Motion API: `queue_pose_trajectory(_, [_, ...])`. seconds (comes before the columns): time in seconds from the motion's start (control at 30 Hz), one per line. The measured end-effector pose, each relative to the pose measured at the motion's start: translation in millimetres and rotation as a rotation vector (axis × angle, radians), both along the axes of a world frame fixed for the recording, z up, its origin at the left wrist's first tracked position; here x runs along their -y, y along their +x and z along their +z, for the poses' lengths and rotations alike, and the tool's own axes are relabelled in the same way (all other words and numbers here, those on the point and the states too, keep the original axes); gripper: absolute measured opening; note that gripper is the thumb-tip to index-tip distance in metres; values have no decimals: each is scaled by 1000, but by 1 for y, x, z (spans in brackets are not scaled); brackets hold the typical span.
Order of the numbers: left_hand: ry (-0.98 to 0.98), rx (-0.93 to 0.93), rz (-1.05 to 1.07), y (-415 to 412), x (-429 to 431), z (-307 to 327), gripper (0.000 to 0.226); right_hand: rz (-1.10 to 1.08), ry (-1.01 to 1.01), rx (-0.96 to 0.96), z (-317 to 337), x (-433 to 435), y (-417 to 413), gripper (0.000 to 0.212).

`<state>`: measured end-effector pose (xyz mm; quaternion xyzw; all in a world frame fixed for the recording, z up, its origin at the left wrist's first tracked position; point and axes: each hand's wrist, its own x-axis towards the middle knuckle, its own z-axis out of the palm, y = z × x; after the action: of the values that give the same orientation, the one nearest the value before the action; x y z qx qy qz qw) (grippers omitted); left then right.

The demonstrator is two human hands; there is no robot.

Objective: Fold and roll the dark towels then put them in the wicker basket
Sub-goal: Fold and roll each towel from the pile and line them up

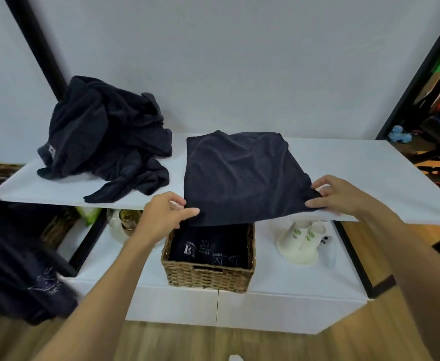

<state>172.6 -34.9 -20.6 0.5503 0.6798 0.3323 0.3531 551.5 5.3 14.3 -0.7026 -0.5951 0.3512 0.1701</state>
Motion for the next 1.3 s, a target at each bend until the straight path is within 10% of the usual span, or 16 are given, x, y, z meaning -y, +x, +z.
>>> queue_pose_trajectory(0.2, [-77, 395, 126, 20, 23, -16, 43, -106, 66, -73, 7, 27, 5, 35])
queue_pose_trajectory(0.4, [-113, 210, -114, 9, 37, -9, 4, -45, 80, -63, 20, 47, 26, 12])
queue_pose_trajectory(0.73, [427, 844, -161, 11, -29, 183, 8, -157, 551, -870, 171, 0, -1, 14])
queue_pose_trajectory(0.93, [533, 562, -233, 13, -67, 253, 42, -1, 695, -972, 242, -33, -7, 33])
queue_pose_trajectory(1.17, [654, 173, -2, 11, -92, 288, 1, -123, 852, -569, 269, -59, 9, 17])
queue_pose_trajectory(1.3, [662, 208, 79, 7, -110, 296, 16, -186, 848, -493, 276, -74, 19, 15])
